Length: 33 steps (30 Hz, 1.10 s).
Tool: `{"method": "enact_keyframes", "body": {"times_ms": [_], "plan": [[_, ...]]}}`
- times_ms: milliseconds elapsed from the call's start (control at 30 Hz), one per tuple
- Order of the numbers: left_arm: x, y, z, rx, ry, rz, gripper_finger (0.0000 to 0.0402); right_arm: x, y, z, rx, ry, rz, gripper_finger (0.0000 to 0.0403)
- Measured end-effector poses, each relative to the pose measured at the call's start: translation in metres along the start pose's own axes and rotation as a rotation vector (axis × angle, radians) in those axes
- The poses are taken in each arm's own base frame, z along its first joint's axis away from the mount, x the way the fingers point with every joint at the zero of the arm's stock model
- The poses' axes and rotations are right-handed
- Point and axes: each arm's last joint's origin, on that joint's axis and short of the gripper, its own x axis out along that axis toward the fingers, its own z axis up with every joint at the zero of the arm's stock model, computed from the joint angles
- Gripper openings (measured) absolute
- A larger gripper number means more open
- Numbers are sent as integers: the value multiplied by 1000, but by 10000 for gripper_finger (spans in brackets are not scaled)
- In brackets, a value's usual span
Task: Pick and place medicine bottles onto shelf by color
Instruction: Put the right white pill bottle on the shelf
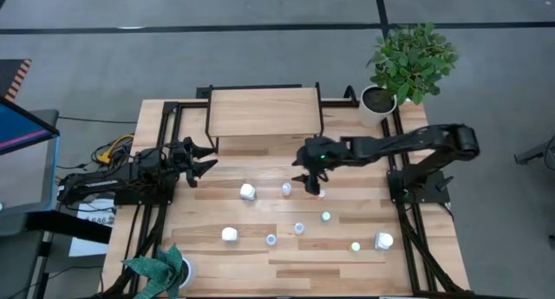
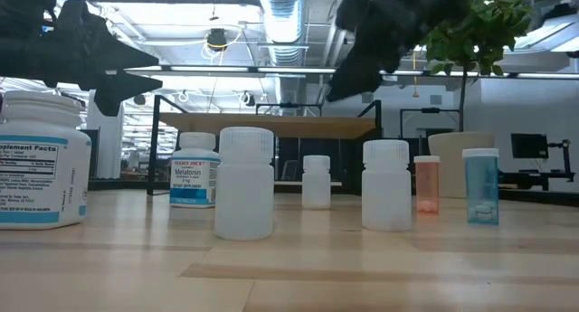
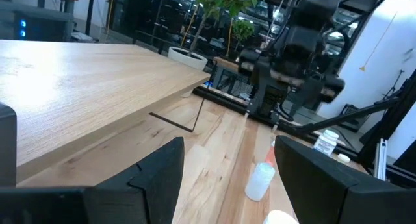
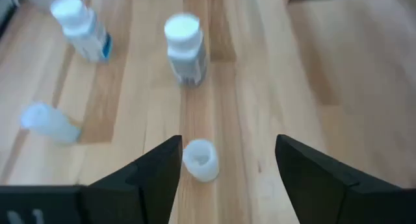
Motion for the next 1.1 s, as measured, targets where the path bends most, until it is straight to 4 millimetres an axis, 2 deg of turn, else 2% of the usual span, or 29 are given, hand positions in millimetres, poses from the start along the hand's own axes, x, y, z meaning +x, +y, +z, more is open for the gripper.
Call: {"method": "enact_keyframes", "body": {"times_ms": [200,367,500,633,733,933,1100], "plan": [[0,0,0,0,1,-3,228,29,6,0,-8,107,33,271],[0,0,0,6,1,-3,228,50,19,0,-26,180,56,271],[0,0,0,53,1,-3,228,54,31,2,-40,278,67,271],[0,0,0,85,1,-3,228,32,39,15,-12,406,51,271],[0,0,0,92,1,-3,228,4,46,20,40,479,31,271],[0,0,0,92,2,-3,228,-50,66,8,191,626,-81,271],[0,0,0,92,1,-3,228,-86,95,-8,340,647,-187,271]]}}
